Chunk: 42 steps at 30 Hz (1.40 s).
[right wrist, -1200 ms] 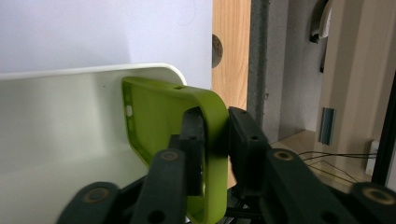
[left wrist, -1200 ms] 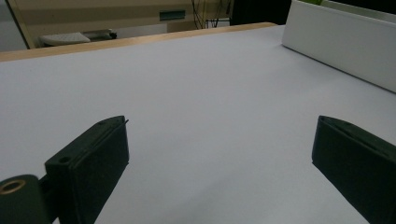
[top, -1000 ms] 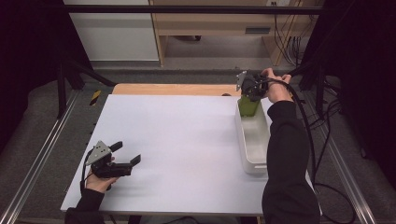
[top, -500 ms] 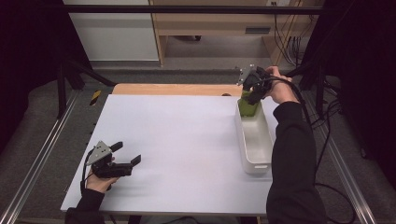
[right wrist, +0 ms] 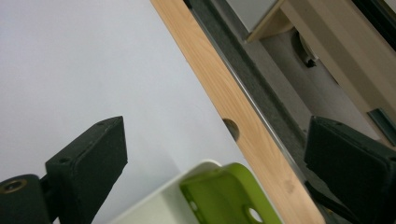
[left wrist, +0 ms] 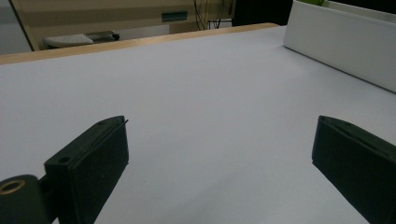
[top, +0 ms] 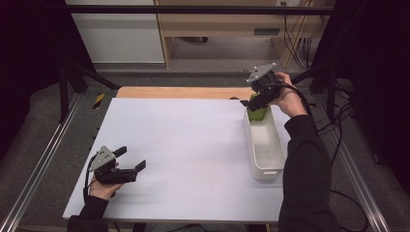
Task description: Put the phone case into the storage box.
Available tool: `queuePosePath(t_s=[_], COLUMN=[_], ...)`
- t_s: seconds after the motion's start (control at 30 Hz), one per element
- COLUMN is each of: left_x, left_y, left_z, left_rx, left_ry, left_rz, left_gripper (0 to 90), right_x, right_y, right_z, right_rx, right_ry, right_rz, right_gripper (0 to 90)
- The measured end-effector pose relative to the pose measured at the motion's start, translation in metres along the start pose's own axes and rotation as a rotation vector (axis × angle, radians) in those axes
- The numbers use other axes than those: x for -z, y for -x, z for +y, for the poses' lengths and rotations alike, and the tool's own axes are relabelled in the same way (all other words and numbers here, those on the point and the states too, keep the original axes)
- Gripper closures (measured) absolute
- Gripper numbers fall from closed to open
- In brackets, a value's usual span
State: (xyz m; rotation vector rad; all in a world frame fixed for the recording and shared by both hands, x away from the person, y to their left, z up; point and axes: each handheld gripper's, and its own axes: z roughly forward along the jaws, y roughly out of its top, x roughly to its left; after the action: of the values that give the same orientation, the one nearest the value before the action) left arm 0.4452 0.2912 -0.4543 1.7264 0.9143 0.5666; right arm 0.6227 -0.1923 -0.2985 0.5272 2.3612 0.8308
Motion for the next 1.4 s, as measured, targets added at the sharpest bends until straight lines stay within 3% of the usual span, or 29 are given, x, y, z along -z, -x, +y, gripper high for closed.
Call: queuePosePath(t_s=[0.47,0.63,0.73,1.0,1.07,1.13,1.23,1.4], left_x=[0.0,0.0,0.001,0.002,0.001,0.001,0.001,0.0], left_y=[0.0,0.0,0.001,0.002,0.002,0.003,0.003,0.003], left_z=[0.0,0.0,0.001,0.001,0.001,0.001,0.001,0.001], left_rx=[0.002,0.007,0.007,0.0,-0.001,-0.003,-0.004,-0.006], left_ry=[-0.001,0.01,0.013,0.02,0.021,0.02,0.02,0.021], left_rz=[-0.002,-0.005,-0.013,-0.023,-0.025,-0.026,-0.028,-0.031], left_gripper=[3.1,3.1,3.1,3.1,3.1,3.1,3.1,3.1], right_x=[0.03,0.041,0.049,0.058,0.058,0.058,0.058,0.06], right_y=[-0.04,-0.058,-0.069,-0.1,-0.108,-0.114,-0.125,-0.137], right_z=[-0.015,-0.026,-0.036,-0.065,-0.073,-0.081,-0.095,-0.117], right_rx=[-0.179,-0.225,-0.275,-0.355,-0.356,-0.378,-0.398,-0.428], right_ry=[0.227,0.272,0.33,0.437,0.448,0.444,0.478,0.479], right_rz=[0.077,0.067,0.07,0.059,0.043,0.073,0.08,0.058], right_gripper=[2.7,2.2,2.1,2.4,4.0,3.9,4.6,3.8])
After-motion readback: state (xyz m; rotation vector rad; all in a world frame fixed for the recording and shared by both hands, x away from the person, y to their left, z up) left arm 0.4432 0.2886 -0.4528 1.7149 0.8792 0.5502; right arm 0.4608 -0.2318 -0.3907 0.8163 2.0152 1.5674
